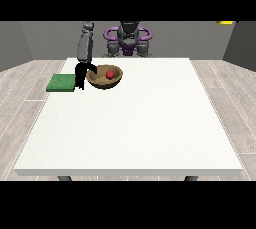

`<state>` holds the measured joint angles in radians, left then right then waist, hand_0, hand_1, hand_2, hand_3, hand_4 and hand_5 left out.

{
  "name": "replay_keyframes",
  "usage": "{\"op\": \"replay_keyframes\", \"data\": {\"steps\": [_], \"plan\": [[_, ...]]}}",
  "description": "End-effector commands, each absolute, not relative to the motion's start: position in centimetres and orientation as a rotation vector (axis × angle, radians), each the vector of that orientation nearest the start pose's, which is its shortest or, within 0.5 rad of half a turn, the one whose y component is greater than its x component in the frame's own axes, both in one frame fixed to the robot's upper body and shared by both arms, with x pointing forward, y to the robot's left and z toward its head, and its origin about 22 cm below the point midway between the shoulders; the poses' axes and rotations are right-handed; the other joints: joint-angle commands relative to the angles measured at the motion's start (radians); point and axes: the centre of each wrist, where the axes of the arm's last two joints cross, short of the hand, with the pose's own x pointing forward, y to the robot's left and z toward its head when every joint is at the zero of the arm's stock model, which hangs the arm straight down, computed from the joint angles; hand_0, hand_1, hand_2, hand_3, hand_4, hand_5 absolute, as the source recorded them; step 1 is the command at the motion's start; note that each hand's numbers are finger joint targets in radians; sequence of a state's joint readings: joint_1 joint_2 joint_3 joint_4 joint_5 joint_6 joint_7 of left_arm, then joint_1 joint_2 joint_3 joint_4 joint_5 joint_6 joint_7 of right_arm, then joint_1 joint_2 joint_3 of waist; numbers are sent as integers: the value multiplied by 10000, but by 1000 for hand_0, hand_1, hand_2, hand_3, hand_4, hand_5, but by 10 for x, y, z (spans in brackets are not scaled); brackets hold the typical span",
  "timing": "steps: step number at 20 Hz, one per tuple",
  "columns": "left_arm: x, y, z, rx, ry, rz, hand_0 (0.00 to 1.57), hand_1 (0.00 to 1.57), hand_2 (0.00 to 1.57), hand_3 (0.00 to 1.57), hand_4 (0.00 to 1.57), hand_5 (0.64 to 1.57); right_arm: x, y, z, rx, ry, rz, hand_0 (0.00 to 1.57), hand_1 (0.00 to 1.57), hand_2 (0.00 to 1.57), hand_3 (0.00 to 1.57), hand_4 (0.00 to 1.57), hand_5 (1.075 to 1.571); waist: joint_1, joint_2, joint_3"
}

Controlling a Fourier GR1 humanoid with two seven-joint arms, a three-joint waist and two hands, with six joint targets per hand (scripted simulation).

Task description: Pick the cup and pour the ball into the bowl, then pick the bowl and place it on the pad

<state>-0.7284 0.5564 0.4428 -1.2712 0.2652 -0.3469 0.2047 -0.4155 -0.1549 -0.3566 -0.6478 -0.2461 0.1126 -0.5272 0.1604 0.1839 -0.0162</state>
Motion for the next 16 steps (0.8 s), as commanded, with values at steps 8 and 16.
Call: {"op": "replay_keyframes", "data": {"steps": [8, 16], "plan": [[342, 396, 265, 781, -19688, -1843, 0, 0, 0, 0, 1018, 1535, 282, -308, -119, -1770, -13957, -4541, 878, 878, 580, 0, 608, 1514, 396, 650, 175], [341, 404, 278, 401, -19892, -1656, 0, 0, 0, 0, 1112, 1519, 260, -343, -117, -4230, -13025, -3181, 1571, 1571, 1571, 1413, 922, 1525, 480, 700, 133]]}}
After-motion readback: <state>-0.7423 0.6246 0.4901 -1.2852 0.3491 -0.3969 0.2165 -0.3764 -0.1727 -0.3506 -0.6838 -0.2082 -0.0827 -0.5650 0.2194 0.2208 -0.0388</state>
